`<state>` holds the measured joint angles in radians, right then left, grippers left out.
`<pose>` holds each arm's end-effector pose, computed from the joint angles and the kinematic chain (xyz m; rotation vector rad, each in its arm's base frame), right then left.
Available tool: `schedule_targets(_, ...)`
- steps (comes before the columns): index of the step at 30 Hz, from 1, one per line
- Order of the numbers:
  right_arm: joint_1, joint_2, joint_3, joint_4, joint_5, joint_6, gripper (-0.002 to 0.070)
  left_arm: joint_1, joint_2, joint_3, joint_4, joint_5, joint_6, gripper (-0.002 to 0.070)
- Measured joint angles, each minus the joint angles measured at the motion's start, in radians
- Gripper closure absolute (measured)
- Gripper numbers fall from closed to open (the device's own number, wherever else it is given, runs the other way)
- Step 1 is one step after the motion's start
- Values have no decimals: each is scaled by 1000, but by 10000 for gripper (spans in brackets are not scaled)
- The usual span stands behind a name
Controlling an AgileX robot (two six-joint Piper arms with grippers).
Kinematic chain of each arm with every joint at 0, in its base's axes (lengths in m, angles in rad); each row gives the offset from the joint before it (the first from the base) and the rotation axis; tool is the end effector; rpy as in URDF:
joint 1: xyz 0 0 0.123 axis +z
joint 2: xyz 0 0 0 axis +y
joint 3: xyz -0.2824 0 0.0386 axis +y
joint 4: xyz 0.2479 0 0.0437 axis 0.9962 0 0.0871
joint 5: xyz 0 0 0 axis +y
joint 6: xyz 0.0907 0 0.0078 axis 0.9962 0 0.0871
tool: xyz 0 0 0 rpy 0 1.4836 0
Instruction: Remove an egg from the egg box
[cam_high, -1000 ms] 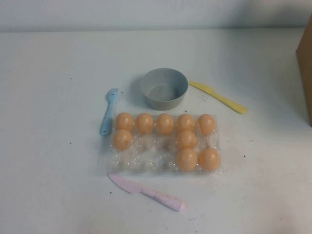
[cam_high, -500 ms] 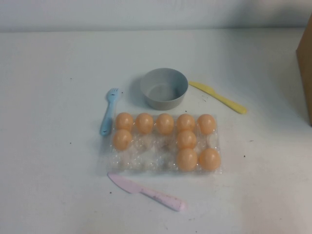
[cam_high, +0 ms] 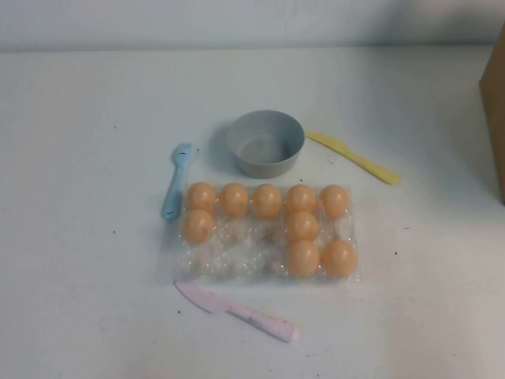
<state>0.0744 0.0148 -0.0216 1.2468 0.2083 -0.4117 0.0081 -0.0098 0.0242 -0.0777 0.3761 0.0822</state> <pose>0.0535 0.0220 0.2135 0.4382 1.5491 0.8603 0.0526 -0.0022 0.1717 0.0213 1.8728 -0.0143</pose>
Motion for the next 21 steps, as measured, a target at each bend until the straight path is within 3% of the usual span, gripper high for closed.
schedule_targets(5,0,259,-157,-221,176,-67,694,0,0,0,0,0,0,678)
schedule_targets(15,0,936,-641,-677,754,-84,694,0,0,0,0,0,0,678)
schedule_targets(21,29,1148,-875,-793,849,-86,694,0,0,0,0,0,0,678)
